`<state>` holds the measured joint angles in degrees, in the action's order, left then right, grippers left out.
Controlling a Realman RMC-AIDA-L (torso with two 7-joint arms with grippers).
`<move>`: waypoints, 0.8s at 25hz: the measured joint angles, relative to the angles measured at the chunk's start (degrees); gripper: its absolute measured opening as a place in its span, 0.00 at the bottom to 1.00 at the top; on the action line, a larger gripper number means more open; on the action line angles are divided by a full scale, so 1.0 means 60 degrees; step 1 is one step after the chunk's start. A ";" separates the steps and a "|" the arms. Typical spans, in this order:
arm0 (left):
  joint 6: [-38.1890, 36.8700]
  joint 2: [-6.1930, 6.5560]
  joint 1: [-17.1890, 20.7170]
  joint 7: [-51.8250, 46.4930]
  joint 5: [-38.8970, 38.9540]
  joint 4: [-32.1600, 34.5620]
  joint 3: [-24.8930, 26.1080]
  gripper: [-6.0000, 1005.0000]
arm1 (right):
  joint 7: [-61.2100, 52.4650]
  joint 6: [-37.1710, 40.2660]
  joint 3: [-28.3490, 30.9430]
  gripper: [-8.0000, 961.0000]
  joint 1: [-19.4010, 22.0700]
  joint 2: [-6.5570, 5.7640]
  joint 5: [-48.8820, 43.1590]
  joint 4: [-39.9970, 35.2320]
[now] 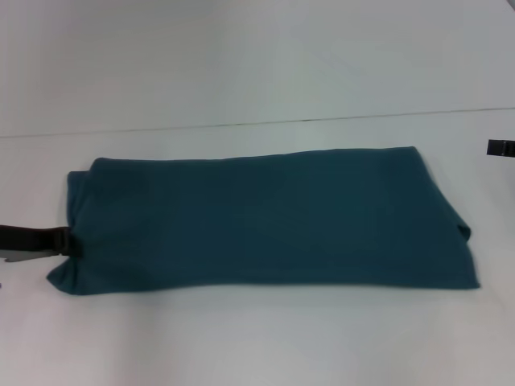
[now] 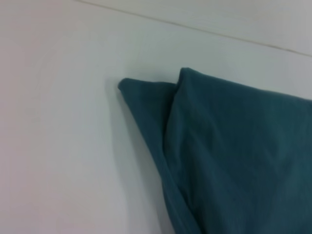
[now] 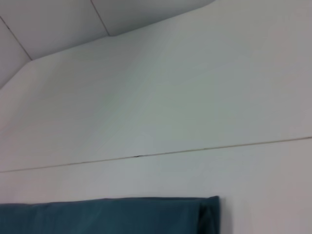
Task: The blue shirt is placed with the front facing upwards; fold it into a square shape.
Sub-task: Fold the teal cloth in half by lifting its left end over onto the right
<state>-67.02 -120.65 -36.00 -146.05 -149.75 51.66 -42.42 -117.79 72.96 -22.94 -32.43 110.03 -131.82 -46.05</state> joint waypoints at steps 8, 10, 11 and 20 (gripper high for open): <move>-0.0381 0.0205 0.0258 0.0093 -0.0089 0.0391 0.0556 0.05 | 0.0038 -0.0037 -0.0059 0.95 0.0000 0.0062 0.0125 0.0078; -0.0508 0.0256 0.0277 0.0117 -0.0191 0.0487 0.0716 0.06 | 0.0054 -0.0044 -0.0067 0.95 -0.0004 0.0079 0.0134 0.0085; -0.0586 0.0281 0.0294 0.0122 -0.0288 0.0572 0.0820 0.06 | 0.0061 -0.0050 -0.0070 0.95 -0.0008 0.0099 0.0136 0.0091; -0.0985 0.0576 0.0268 0.0260 -0.0855 0.0869 0.1639 0.07 | 0.0092 -0.0076 -0.0107 0.95 -0.0067 0.0266 0.0145 0.0093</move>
<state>-72.93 -117.19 -34.40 -144.49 -154.88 56.87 -32.59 -117.24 72.50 -23.58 -32.84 111.62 -130.95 -45.49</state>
